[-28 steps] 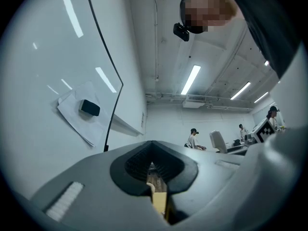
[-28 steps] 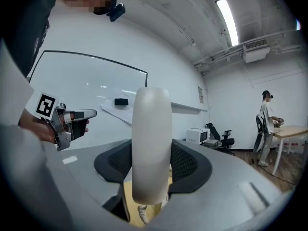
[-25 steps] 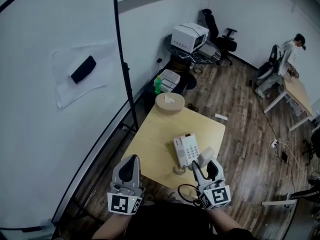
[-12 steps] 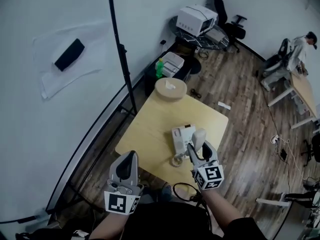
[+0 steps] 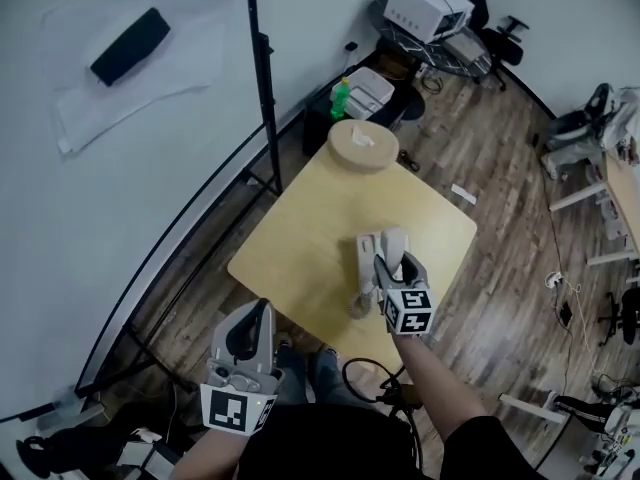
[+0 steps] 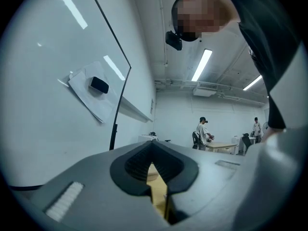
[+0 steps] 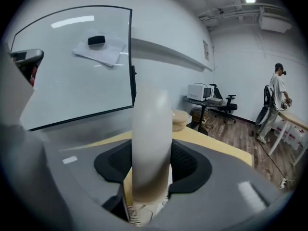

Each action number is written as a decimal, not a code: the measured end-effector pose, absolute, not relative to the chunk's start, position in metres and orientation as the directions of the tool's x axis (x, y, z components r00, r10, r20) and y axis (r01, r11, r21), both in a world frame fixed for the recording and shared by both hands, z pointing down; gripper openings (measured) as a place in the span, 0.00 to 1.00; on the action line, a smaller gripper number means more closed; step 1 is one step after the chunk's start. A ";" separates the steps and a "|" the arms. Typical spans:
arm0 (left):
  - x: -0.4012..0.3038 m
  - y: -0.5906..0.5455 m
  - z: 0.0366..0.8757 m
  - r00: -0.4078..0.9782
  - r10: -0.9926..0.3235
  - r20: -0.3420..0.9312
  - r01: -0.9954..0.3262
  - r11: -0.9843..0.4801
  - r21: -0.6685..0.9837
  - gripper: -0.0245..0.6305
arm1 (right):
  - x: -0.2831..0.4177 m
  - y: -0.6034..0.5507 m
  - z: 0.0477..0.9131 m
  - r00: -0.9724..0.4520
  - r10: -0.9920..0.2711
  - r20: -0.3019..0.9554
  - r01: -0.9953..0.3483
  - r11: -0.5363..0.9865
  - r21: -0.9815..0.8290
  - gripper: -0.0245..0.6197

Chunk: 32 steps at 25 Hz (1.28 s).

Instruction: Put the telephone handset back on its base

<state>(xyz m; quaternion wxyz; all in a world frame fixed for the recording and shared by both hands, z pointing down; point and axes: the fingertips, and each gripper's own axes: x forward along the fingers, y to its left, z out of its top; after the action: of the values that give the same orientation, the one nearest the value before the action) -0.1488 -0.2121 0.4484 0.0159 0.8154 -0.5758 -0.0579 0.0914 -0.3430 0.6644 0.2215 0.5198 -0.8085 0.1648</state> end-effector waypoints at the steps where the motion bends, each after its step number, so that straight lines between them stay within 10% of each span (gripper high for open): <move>1: -0.150 -0.212 0.451 0.324 -0.943 -0.074 -0.939 -0.330 0.096 0.04 | 0.090 -0.346 0.674 -0.358 -0.757 0.547 -0.914 0.405 -0.039 0.38; 32: -0.164 -0.199 0.490 0.289 -0.957 -0.032 -0.945 -0.291 0.149 0.04 | 0.080 -0.346 0.801 -0.138 -0.538 0.832 -0.965 0.263 0.010 0.38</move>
<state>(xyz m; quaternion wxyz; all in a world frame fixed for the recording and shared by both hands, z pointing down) -0.1636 -0.1990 0.4901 0.0507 0.8013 -0.5934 -0.0574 0.0799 -0.3465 0.8014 0.3777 0.5370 -0.6993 0.2827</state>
